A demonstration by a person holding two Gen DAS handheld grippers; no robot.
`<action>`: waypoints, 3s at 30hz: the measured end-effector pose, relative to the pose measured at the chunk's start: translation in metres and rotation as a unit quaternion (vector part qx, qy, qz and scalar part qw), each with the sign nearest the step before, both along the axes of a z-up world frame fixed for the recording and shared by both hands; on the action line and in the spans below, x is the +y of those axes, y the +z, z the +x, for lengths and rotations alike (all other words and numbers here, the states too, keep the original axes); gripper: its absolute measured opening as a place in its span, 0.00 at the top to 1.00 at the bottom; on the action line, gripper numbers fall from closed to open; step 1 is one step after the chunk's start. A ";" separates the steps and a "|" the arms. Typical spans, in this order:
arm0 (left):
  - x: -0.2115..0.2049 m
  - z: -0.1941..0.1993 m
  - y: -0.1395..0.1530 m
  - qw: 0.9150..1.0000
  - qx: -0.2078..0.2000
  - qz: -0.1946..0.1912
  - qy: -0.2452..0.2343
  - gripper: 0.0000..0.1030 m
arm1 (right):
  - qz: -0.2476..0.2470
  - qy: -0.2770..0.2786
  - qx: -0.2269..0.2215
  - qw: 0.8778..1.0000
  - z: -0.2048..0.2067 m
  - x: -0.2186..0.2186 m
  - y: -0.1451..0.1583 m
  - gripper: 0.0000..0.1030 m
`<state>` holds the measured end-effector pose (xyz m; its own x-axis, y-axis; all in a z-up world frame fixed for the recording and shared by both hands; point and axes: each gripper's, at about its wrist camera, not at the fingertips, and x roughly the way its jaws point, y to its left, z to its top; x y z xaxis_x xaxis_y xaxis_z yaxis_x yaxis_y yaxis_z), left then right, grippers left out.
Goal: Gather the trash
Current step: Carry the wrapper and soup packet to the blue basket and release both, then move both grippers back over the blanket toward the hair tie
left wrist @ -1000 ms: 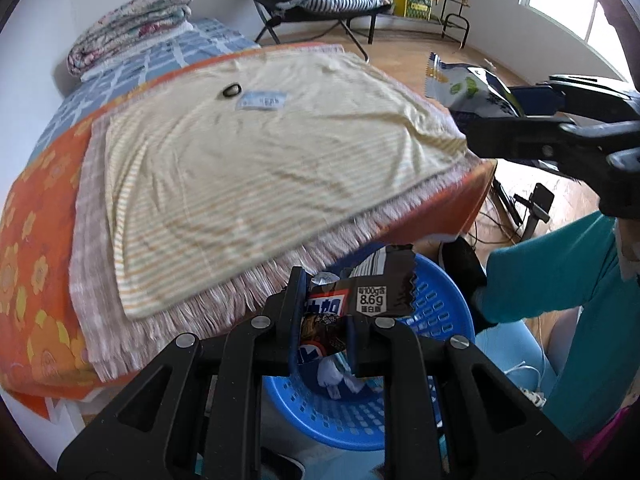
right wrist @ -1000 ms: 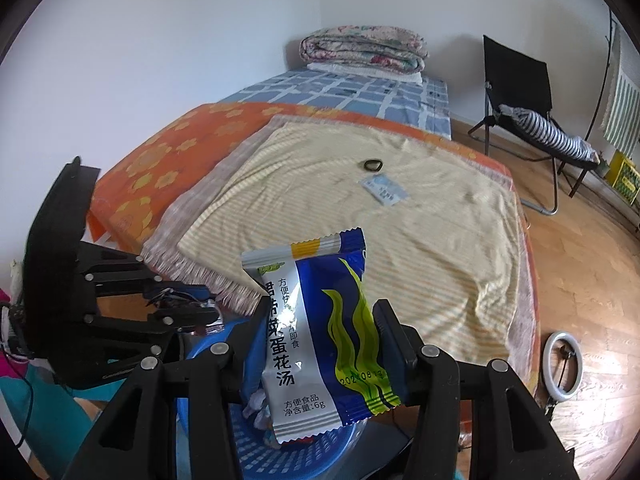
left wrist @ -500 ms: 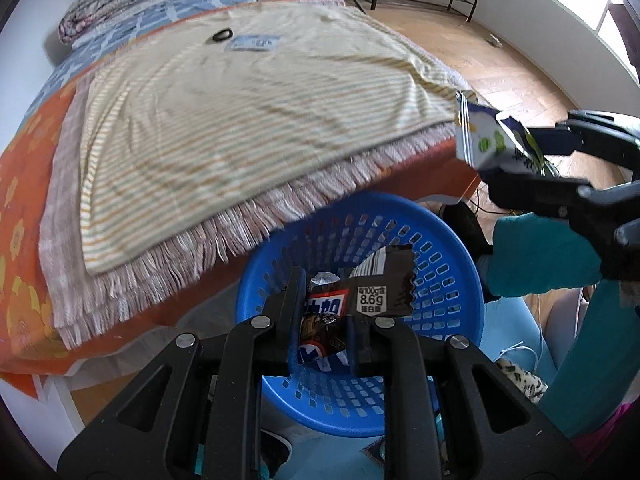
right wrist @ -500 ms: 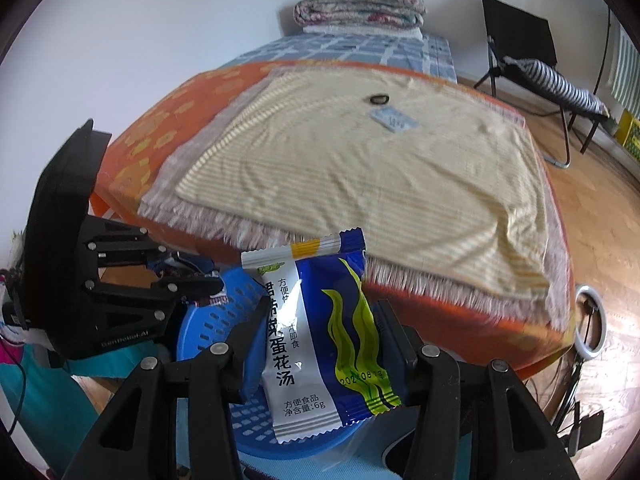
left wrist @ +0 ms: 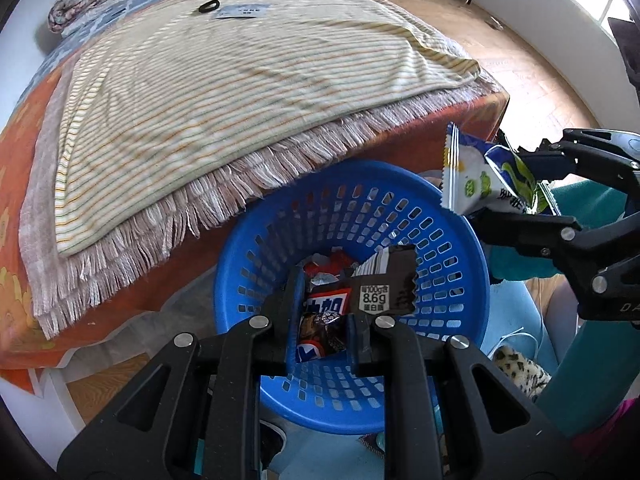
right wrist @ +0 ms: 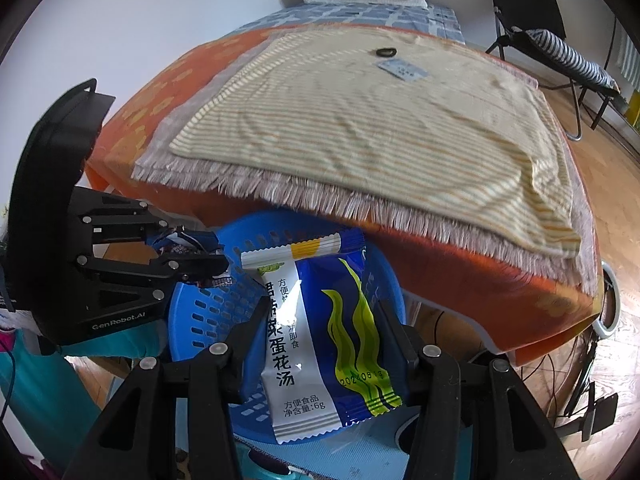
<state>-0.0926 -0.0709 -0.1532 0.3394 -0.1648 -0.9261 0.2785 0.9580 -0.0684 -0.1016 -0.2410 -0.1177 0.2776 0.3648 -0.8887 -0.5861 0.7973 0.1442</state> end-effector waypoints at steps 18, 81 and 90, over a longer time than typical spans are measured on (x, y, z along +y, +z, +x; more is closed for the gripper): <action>0.003 0.000 -0.002 1.000 0.003 0.005 0.009 0.70 | -0.008 -0.003 0.018 1.000 0.000 -0.001 -0.011 0.47; 0.082 0.223 0.076 0.988 -0.079 -0.060 0.114 0.41 | 0.040 0.006 -0.079 0.996 0.207 0.025 0.053 0.09; 0.099 0.301 0.053 0.982 -0.067 -0.105 0.138 0.53 | 0.046 0.027 -0.055 0.997 0.271 0.046 0.023 0.09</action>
